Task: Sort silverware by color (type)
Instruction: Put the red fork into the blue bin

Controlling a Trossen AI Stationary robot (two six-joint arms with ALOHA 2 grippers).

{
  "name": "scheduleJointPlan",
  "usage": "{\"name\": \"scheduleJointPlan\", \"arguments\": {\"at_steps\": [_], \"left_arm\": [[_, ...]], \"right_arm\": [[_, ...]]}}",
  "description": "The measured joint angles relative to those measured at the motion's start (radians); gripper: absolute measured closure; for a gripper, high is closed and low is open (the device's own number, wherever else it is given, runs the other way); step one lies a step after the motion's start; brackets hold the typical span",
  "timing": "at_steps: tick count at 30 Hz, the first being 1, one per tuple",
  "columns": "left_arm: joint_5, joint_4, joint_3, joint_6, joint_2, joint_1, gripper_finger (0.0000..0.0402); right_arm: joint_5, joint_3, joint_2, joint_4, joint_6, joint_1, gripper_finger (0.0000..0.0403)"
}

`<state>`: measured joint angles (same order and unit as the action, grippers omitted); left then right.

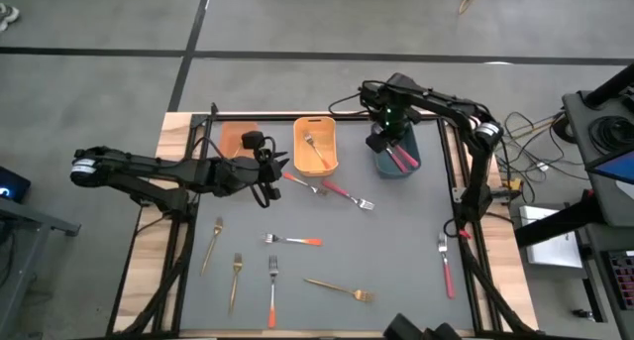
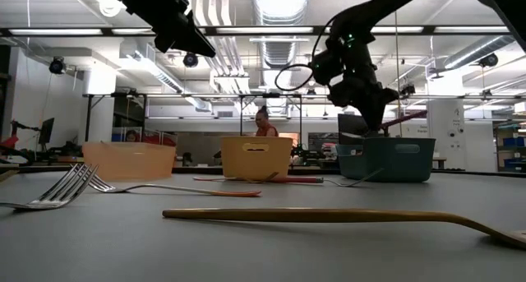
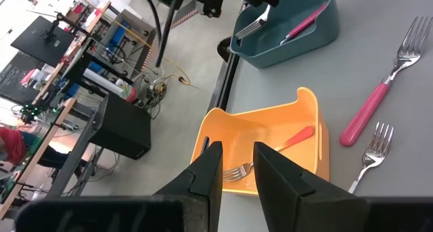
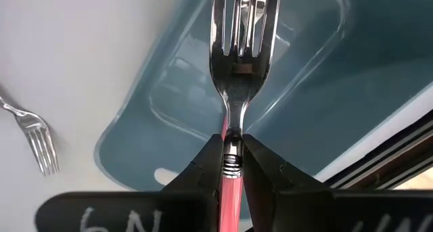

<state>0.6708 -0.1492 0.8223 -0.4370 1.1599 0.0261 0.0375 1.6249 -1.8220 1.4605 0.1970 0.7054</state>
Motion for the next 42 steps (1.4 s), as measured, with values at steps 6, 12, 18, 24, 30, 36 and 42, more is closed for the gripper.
{"name": "scheduleJointPlan", "arguments": {"at_steps": [6, 12, 18, 24, 30, 36, 42], "left_arm": [[0.000, 0.000, 0.000, 0.000, 0.000, 0.000, 0.0335], [0.000, 0.000, 0.000, 0.000, 0.000, 0.000, 0.0335], [0.000, 0.000, 0.000, 0.000, 0.000, -0.001, 0.0335], [0.000, 0.000, 0.000, 0.000, 0.000, -0.002, 0.0335], [0.000, -0.001, 0.000, 0.000, 0.000, -0.002, 0.0335], [0.000, -0.001, 0.000, 0.000, 0.000, -0.002, 0.0335], [0.000, -0.001, 0.000, 0.000, 0.000, -0.004, 0.0335]], "right_arm": [[0.042, -0.008, -0.010, 0.001, -0.020, 0.033, 0.0378], [0.050, -0.013, -0.011, -0.009, -0.025, 0.067, 0.0378], [0.053, -0.029, -0.013, -0.047, -0.025, 0.068, 0.0378], [0.068, -0.049, -0.013, -0.083, -0.023, 0.068, 0.0378], [0.068, -0.096, -0.013, -0.121, -0.012, 0.068, 0.0378], [0.068, -0.145, -0.013, -0.188, -0.013, 0.068, 0.0378], [0.068, -0.177, -0.013, -0.254, -0.016, 0.068, 0.0378]]}}
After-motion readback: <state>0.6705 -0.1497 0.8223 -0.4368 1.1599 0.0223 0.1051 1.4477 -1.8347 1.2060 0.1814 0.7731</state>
